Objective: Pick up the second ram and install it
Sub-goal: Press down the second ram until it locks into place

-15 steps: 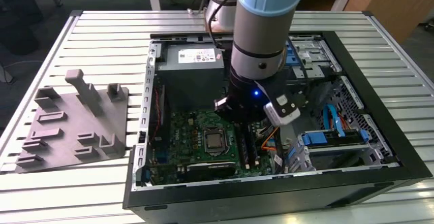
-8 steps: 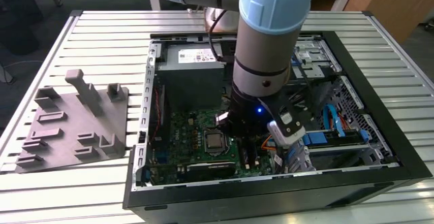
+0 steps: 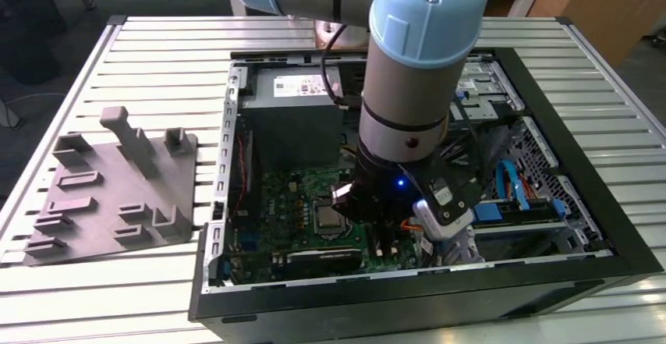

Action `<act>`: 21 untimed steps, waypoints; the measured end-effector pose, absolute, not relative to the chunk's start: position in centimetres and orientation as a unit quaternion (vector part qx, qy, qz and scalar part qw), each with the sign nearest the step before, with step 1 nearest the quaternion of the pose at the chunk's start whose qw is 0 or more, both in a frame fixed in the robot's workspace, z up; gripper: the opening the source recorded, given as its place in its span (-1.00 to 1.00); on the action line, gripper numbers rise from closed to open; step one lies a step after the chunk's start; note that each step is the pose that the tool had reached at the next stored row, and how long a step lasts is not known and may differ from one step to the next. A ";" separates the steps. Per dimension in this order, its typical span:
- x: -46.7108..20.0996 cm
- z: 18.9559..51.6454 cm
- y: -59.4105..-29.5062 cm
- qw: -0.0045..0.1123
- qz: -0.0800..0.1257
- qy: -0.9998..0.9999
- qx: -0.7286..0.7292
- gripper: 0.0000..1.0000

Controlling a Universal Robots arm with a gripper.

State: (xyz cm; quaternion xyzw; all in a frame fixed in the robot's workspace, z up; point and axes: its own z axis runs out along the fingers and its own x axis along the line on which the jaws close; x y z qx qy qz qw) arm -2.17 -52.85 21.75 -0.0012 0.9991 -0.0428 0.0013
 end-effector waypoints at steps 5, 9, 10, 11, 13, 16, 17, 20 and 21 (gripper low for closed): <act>-2.1 21.4 -52.9 0.001 -0.043 0.999 -0.001 -0.80; -2.1 21.9 -52.8 0.001 -0.041 0.999 -0.001 -0.80; -2.1 22.0 -52.8 0.001 -0.041 0.999 -0.001 -0.80; -2.1 22.1 -52.7 0.001 -0.042 0.999 -0.001 -0.80; -2.1 22.1 -52.2 0.001 -0.042 0.999 -0.001 -0.80; -2.1 22.1 -51.1 0.001 -0.043 0.999 -0.001 -0.80; -2.1 22.1 -50.7 0.001 -0.043 0.999 -0.001 -0.80; -2.0 22.1 -49.8 0.001 -0.043 0.999 -0.001 -0.80; -1.9 22.1 -49.5 0.001 -0.043 0.999 -0.001 -0.80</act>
